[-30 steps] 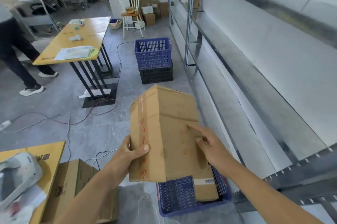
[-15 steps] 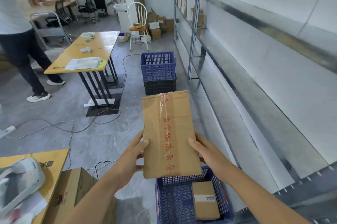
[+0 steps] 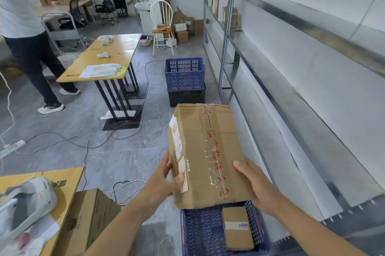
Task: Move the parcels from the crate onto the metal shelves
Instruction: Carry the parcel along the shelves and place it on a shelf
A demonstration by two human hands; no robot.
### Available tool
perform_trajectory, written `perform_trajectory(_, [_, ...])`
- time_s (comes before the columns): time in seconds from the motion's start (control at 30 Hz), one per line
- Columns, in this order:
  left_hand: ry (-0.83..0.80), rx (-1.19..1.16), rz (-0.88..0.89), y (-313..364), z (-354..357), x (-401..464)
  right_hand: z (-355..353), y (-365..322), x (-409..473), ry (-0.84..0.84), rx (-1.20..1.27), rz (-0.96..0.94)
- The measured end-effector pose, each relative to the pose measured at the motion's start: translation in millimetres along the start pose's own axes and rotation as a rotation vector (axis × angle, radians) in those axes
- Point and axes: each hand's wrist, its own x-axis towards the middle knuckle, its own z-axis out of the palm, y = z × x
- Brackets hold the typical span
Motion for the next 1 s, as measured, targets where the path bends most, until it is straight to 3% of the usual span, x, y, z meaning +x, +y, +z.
perform_trajectory(0.2, [0.056,-0.13,-0.042,-2,-9,4,3,-2,-2,-0.025,0.024,-0.113])
perform_trajectory(0.37, [0.0,-0.165,-0.106,7,-17,-11,9,-9,-2,0.054,-0.41,-0.198])
perform_trajectory(0.5, [-0.045,-0.206,-0.129,7,-17,-18,13,-14,1,0.109,-0.554,-0.207])
perform_trajectory(1.0, [0.05,-0.126,-0.041,4,-20,-24,23,-28,2,0.137,-0.434,-0.222])
